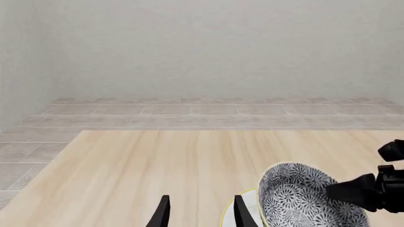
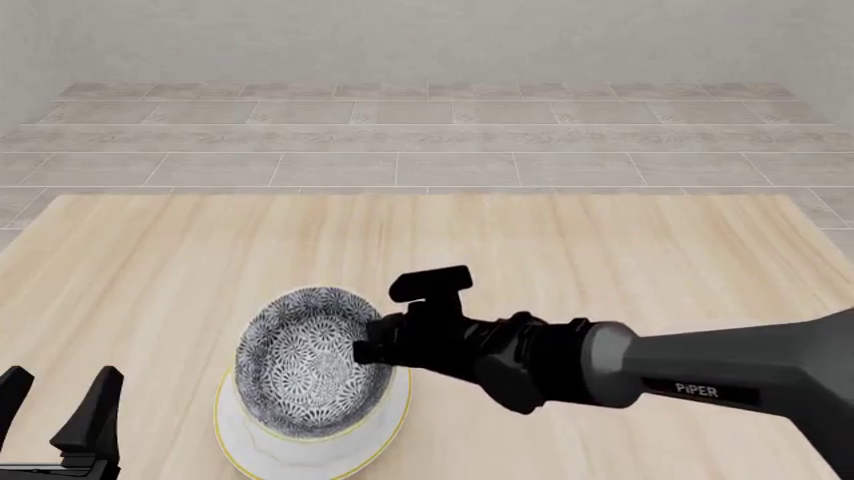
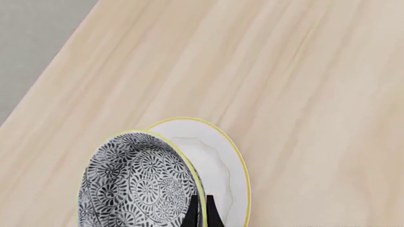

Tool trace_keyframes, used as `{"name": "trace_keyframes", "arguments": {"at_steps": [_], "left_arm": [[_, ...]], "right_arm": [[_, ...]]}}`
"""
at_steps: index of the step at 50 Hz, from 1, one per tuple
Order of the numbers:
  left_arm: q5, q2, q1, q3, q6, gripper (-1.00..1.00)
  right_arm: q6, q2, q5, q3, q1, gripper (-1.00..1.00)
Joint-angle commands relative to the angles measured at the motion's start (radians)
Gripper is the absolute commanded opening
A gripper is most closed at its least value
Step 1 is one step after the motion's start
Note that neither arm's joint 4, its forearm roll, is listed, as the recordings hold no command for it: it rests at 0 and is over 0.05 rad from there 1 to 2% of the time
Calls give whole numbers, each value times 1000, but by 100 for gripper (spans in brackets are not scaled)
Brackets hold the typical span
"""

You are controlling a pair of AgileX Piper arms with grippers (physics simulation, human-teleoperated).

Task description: Put the bowl on the plate.

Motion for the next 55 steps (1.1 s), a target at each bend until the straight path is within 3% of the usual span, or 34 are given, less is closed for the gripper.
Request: {"name": "trace_keyframes", "arguments": {"at_steps": [1, 55], "left_arm": [[0, 0, 0, 0, 0, 100], [0, 0, 0, 0, 0, 100]], "right_arm": [[13, 4, -12, 5, 5, -100], [18, 71, -19, -23, 15, -100]]}}
